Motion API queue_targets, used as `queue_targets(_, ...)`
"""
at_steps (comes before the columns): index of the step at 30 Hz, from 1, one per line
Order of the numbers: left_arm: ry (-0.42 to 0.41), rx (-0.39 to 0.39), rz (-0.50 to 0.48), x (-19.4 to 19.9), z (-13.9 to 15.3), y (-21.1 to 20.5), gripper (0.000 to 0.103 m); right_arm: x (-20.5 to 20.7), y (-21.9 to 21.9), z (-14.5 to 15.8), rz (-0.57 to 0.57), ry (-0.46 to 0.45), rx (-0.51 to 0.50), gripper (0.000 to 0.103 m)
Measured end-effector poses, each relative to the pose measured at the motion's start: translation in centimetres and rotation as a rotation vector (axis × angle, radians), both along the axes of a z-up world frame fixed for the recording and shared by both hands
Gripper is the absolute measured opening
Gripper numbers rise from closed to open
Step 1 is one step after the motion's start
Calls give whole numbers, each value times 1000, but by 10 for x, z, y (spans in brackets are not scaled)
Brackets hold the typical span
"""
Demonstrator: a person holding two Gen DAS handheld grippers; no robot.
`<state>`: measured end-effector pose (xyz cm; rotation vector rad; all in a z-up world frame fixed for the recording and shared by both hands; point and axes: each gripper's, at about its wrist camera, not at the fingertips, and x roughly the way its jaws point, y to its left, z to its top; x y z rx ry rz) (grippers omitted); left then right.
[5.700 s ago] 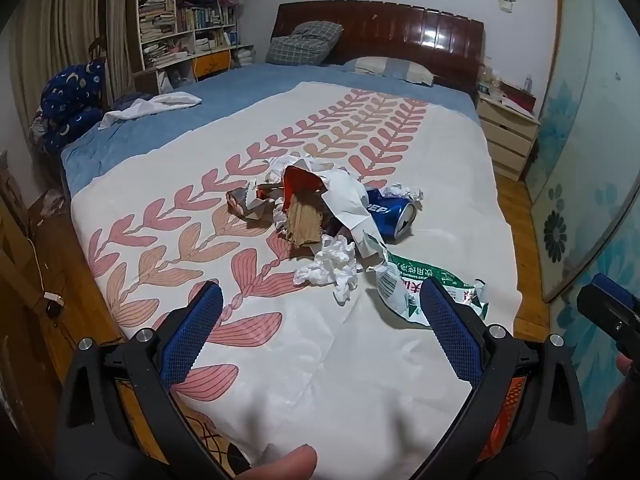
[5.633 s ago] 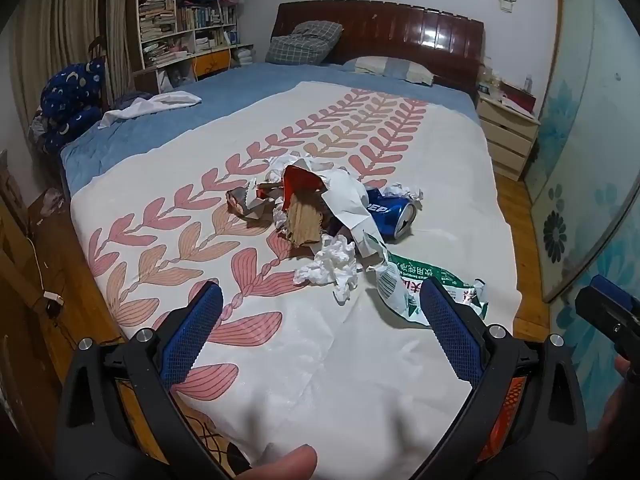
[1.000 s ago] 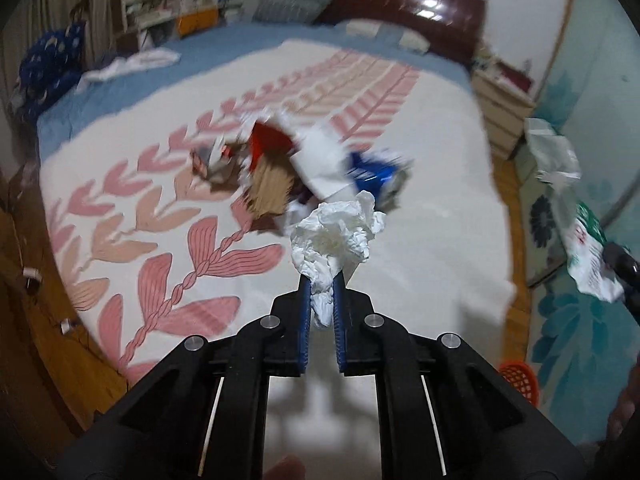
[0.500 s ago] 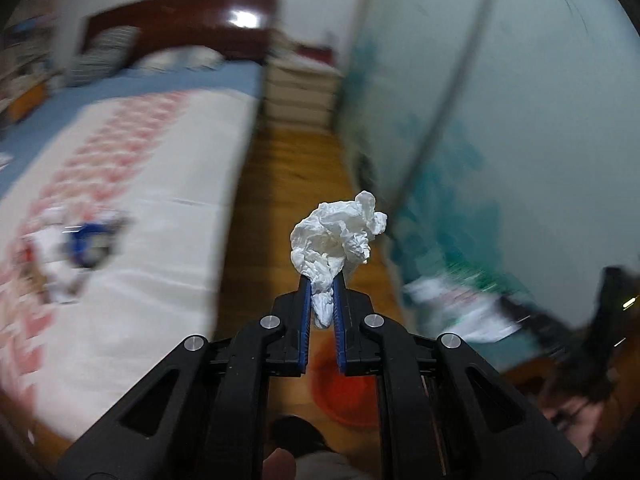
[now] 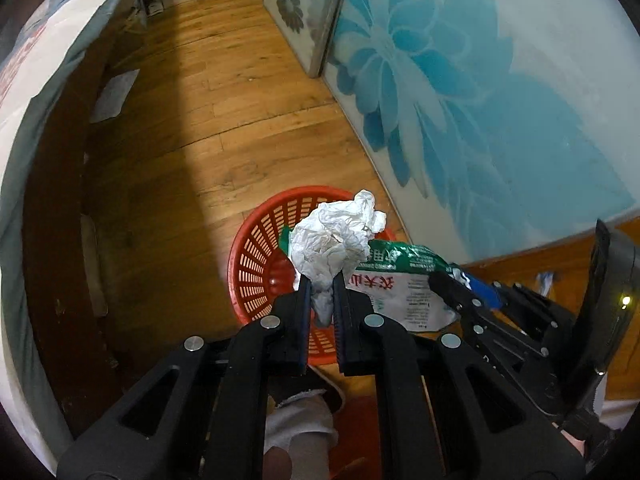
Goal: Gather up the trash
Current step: 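Carry bag and tissue to the red wastebasket and open both tools, then move both tools back over the trash on the bed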
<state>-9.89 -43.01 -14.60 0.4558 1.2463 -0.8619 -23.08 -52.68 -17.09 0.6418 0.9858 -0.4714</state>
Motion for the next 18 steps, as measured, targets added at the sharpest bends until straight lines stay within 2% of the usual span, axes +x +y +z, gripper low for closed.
queue_targets(2, -5, 16, -3, -1, -4, -3, 10, 3, 1, -6, -2, 5, -5, 16)
queue_targets(6, -29, 11, 6, 4, -2, -5, 10, 6, 5, 0, -16, -14, -30, 17)
queue_targets(8, -39, 8, 16, 5, 1, -3, 11, 9, 3, -1, -21, -11, -35, 20)
queue_targets(9, -42, 8, 22, 5, 2, -2, 14, 8, 3, -1, -26, -12, -37, 32)
queue_targets(10, -44, 4, 23, 5, 3, -1, 18, 8, 3, 1, -28, -17, -36, 61)
queue_targets(12, -59, 4, 31, 4, 7, 1, 65, 4, 3, 4, -48, -41, -52, 86)
queue_targets(13, -76, -5, 40, 3, 11, 3, 68, 0, 3, 7, -67, -47, -74, 84)
queue_targets(16, -99, -28, 68, 5, 20, 13, 68, -2, 3, 15, -77, -37, -103, 77)
queue_targets(18, -113, -33, 88, 7, 25, 19, 68, -4, 3, 23, -88, -48, -115, 77)
